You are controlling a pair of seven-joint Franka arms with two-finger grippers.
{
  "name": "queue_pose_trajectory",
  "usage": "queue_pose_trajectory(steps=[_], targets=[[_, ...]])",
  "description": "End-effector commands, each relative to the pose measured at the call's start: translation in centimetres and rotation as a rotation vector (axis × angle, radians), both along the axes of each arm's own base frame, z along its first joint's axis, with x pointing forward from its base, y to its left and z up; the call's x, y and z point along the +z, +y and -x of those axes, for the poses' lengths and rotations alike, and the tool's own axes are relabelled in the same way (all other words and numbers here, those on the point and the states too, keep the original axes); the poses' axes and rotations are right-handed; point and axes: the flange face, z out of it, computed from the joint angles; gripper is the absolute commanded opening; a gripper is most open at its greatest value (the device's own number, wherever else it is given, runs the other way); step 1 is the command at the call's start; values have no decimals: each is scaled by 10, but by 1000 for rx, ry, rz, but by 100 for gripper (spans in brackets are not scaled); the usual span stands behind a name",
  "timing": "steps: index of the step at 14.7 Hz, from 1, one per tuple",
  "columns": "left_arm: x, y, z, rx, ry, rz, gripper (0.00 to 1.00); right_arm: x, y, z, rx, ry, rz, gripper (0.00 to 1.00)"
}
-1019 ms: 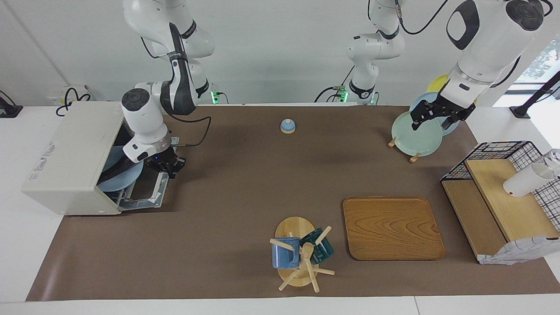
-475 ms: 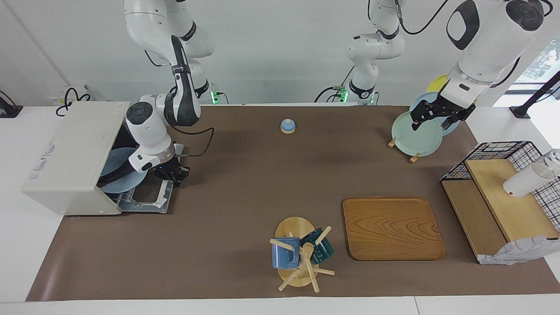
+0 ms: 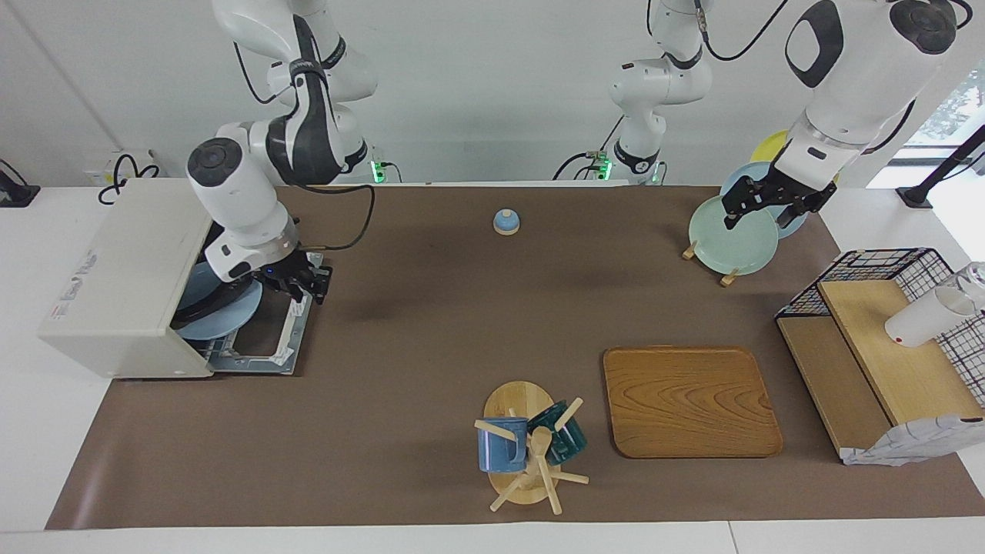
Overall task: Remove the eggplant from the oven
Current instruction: 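Reach the right gripper into the toaster oven toward the blue plate, then grasp the rim of the light blue plate with the right gripper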
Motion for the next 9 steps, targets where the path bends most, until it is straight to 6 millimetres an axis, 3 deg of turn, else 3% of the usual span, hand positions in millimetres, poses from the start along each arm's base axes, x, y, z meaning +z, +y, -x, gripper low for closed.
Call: queue_pose_trajectory(steps=[1, 4, 9], targets=[[4, 2, 5, 5, -15, -9, 100, -2, -50, 8, -55, 13, 52, 33], [4, 2, 5, 3, -15, -9, 100, -7, -54, 13, -60, 16, 60, 33], [4, 2, 5, 3, -15, -9, 100, -34, -67, 26, -71, -47, 60, 32]])
